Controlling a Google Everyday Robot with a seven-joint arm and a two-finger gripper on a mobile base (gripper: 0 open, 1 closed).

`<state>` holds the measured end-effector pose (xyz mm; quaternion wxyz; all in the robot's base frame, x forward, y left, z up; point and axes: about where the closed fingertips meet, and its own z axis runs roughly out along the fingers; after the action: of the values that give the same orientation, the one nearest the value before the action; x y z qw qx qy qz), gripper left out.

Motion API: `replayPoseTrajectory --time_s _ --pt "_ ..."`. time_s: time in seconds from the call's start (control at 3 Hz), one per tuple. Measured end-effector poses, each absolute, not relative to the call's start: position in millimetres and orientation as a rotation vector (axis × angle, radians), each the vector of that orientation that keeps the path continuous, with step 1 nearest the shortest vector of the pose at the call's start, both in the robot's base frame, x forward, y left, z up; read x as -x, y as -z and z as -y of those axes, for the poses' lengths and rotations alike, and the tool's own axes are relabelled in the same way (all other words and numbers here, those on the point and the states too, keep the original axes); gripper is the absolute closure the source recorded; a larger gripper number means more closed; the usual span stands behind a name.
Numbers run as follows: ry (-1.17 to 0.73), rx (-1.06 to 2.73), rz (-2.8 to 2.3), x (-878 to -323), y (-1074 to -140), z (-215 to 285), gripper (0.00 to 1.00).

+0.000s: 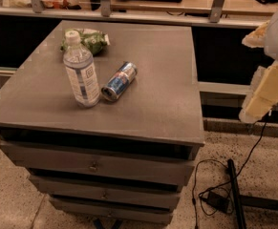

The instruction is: Knock blue plastic bottle over

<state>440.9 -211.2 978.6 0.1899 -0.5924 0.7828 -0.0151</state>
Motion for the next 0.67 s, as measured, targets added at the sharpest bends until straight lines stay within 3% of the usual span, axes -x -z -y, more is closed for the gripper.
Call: replayPoseTrajectory --time_s 0.67 --pt "-0.241 1.291 -1.916 -473.1 -968.3 189.5 0.0"
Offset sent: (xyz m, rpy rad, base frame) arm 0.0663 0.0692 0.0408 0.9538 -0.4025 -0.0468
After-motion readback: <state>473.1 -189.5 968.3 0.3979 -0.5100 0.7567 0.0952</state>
